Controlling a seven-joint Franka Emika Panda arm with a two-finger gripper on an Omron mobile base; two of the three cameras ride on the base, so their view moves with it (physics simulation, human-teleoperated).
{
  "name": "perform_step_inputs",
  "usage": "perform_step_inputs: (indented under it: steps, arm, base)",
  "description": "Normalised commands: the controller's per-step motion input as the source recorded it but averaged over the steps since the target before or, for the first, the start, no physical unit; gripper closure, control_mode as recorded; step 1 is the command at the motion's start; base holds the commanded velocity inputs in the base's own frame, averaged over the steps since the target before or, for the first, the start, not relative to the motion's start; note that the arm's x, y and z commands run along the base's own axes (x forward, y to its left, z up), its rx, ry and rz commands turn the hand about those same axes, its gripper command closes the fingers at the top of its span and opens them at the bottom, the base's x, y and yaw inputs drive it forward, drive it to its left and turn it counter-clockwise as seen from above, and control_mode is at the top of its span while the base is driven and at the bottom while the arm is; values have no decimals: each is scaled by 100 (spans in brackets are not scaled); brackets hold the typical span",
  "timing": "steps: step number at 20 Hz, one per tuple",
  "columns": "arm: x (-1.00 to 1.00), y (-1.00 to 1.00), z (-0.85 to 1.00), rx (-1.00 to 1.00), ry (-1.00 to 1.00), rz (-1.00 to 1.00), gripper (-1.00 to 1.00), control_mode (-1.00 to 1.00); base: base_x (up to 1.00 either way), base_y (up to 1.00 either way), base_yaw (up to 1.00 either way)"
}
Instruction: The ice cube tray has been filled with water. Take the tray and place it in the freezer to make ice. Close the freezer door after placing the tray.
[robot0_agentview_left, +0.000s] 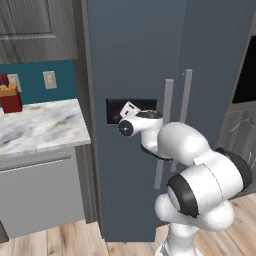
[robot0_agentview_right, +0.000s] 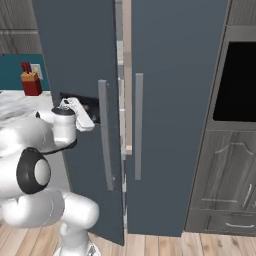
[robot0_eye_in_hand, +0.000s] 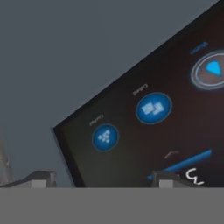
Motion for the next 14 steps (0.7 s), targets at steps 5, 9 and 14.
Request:
perform_step_inputs:
  steps: [5, 9, 14]
  arm:
    - [100, -48, -5, 14, 8, 63, -100, -100]
    - [100, -21, 0, 13, 22, 56, -100, -100]
    - [89, -1, -1, 5, 25, 41, -100, -100]
  base:
    - [0, 0, 0]
    - [0, 0, 0]
    - [0, 0, 0]
